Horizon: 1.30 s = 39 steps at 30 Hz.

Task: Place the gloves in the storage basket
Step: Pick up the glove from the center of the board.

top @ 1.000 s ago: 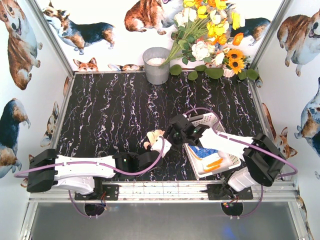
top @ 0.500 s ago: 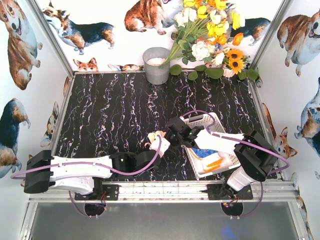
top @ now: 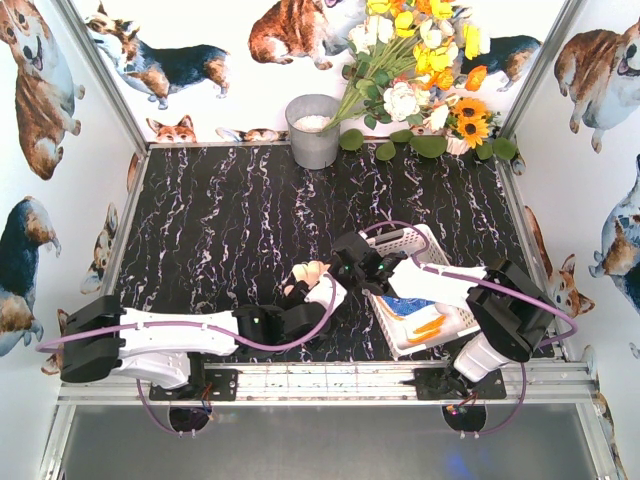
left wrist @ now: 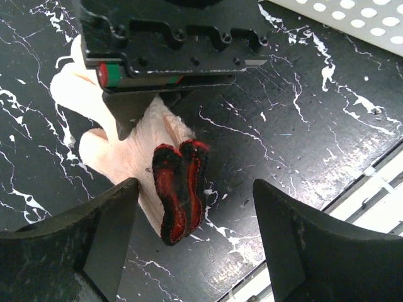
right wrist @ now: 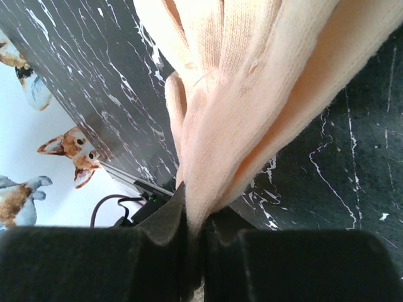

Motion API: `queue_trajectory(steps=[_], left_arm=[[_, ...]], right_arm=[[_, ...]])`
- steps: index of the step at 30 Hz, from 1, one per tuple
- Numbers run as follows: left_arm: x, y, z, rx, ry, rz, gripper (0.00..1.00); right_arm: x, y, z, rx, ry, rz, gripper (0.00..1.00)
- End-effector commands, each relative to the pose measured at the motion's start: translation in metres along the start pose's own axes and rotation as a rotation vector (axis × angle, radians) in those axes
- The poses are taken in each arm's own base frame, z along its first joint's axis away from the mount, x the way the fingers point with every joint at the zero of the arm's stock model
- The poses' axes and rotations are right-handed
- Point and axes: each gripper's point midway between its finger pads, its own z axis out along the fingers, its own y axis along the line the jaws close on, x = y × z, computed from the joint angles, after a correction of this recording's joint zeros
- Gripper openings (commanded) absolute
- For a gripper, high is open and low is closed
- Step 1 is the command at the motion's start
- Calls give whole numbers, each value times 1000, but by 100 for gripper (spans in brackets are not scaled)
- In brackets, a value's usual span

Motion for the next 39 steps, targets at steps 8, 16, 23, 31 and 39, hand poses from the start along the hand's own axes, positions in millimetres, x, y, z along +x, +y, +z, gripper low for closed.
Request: queue_trajectory(steps=[8, 16, 23, 31, 39], left_arm=[[-19, 29, -5, -172, -41, 6, 23], [-51, 45, -14, -198, -88, -28, 0], [-87, 67, -1, -183, -113, -53, 0], [-129, 79, 22, -145, -115, 4, 0], [-166, 69, 52, -92, -111, 49, 0]], right_arm=[[-2, 22, -3, -79, -1, -8, 0], [-17, 33, -4, -61, -17, -98, 0], [-49, 45, -7, -46, -28, -180, 0], [-88, 62, -12, -64, -45, -224, 0], [-123, 63, -37, -91, -36, -278, 0]])
